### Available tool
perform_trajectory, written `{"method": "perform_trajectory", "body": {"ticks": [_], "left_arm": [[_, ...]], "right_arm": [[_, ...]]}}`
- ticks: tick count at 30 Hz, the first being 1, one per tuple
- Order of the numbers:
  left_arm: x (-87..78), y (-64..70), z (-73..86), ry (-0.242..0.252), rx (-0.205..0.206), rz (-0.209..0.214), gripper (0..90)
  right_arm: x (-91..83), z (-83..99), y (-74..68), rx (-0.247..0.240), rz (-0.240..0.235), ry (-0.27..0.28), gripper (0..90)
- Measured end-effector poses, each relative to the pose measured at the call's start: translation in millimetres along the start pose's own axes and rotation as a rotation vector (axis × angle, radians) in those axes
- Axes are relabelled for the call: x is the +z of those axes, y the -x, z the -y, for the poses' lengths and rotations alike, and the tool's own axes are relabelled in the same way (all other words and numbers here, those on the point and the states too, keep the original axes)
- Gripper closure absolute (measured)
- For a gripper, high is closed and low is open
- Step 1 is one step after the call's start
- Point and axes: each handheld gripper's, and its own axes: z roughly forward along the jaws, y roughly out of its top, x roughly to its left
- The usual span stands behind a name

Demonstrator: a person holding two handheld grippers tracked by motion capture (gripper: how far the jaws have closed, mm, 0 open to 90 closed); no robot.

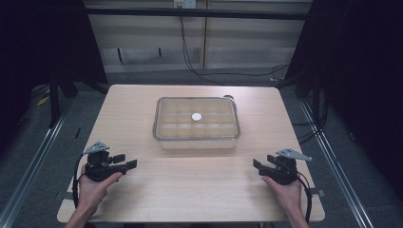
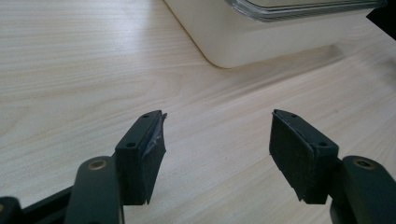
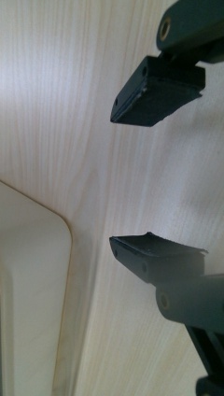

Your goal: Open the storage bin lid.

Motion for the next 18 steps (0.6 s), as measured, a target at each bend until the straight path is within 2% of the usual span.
{"method": "perform_trajectory", "body": {"ticks": [3, 7, 11, 12, 16, 18], "left_arm": [[3.5, 0.4, 0.3, -0.018, 0.017, -0.003, 35.9], [6.7, 0.3, 0.1, -0.027, 0.016, -0.006, 35.8], [5.1, 1.5, 0.7, -0.026, 0.014, -0.001, 34.8], [3.5, 2.5, 1.2, -0.016, 0.007, 0.015, 34.9], [0.6, 5.4, -1.9, 0.005, 0.012, 0.022, 36.1], [0.5, 6.2, -5.2, 0.014, 0.009, 0.025, 36.5]], "right_arm": [[0.4, -0.2, -1.2, -0.016, -0.027, 0.005, 34.2], [1.0, -1.1, -1.4, -0.019, -0.051, -0.006, 34.2], [2.4, -1.4, -4.5, -0.010, -0.076, -0.062, 37.3], [2.2, -1.7, -5.7, -0.004, -0.090, -0.069, 37.3], [-2.3, -5.1, -11.2, -0.013, -0.098, -0.064, 36.6], [-7.2, -8.4, -12.8, -0.012, -0.084, -0.041, 37.1]]}}
